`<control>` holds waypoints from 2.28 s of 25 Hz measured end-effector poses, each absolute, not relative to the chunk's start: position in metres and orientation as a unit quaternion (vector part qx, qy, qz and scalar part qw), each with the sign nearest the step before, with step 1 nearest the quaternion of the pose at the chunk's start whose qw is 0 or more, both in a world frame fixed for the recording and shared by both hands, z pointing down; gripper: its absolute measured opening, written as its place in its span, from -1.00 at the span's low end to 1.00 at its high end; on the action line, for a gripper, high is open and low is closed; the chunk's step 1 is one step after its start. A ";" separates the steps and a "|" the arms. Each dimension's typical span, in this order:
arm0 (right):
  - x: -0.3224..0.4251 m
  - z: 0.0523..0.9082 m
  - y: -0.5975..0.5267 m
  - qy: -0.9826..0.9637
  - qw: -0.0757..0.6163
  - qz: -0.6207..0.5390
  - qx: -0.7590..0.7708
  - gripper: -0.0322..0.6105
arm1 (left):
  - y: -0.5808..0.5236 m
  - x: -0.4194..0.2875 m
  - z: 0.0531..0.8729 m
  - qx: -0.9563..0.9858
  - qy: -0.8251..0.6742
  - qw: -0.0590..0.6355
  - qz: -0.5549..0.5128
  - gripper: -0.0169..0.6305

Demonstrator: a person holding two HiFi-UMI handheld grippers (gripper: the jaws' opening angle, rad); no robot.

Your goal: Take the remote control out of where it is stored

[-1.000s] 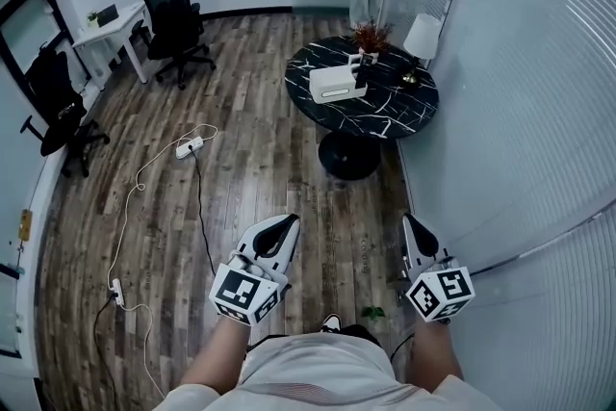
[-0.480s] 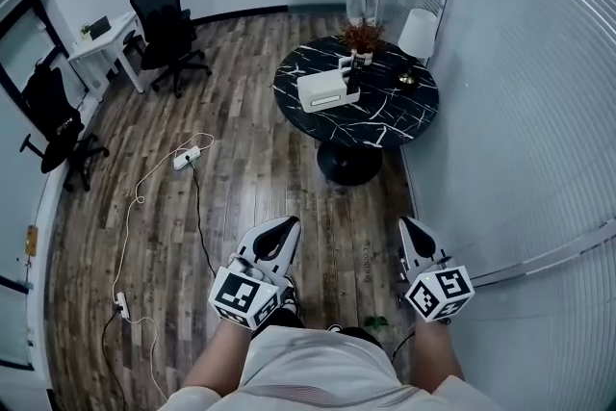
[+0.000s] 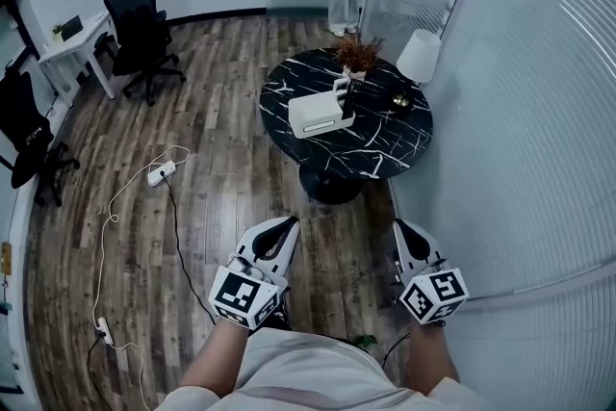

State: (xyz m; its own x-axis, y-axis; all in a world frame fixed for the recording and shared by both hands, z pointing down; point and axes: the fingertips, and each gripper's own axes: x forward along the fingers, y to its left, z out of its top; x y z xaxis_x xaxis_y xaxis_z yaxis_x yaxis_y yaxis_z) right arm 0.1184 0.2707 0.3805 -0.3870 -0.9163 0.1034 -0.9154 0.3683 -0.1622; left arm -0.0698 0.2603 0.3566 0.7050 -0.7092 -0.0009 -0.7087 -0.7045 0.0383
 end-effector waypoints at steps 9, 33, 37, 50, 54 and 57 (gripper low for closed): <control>0.066 0.366 0.177 0.811 -0.013 -0.091 -0.578 -0.86 | 0.162 -0.126 0.351 0.928 -0.371 0.025 -0.012 -0.91; 0.128 0.380 -0.013 0.802 0.018 -0.095 -0.589 -0.86 | -0.025 -0.075 0.361 0.925 -0.378 0.023 0.018 -0.91; 0.169 0.385 -0.053 0.809 0.024 -0.098 -0.579 -0.86 | -0.059 -0.030 0.359 0.925 -0.379 0.021 0.027 -0.91; 0.238 0.430 -0.128 0.808 0.010 -0.138 -0.573 -0.86 | -0.121 0.037 0.377 0.909 -0.410 0.030 0.064 -0.91; 0.237 0.441 -0.136 0.802 -0.006 -0.146 -0.579 -0.86 | -0.137 0.032 0.389 0.910 -0.408 0.038 0.061 -0.91; 0.228 0.446 -0.146 0.796 -0.014 -0.153 -0.586 -0.86 | -0.150 0.024 0.397 0.912 -0.404 0.046 0.059 -0.91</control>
State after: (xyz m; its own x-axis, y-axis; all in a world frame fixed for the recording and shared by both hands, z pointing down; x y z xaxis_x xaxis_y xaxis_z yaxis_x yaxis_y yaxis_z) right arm 0.2284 -0.1459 0.4456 -0.3139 -0.9278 0.2018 -0.9364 0.2674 -0.2271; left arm 0.0241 -0.1504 0.3967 0.6660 -0.7317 0.1450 -0.7425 -0.6689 0.0352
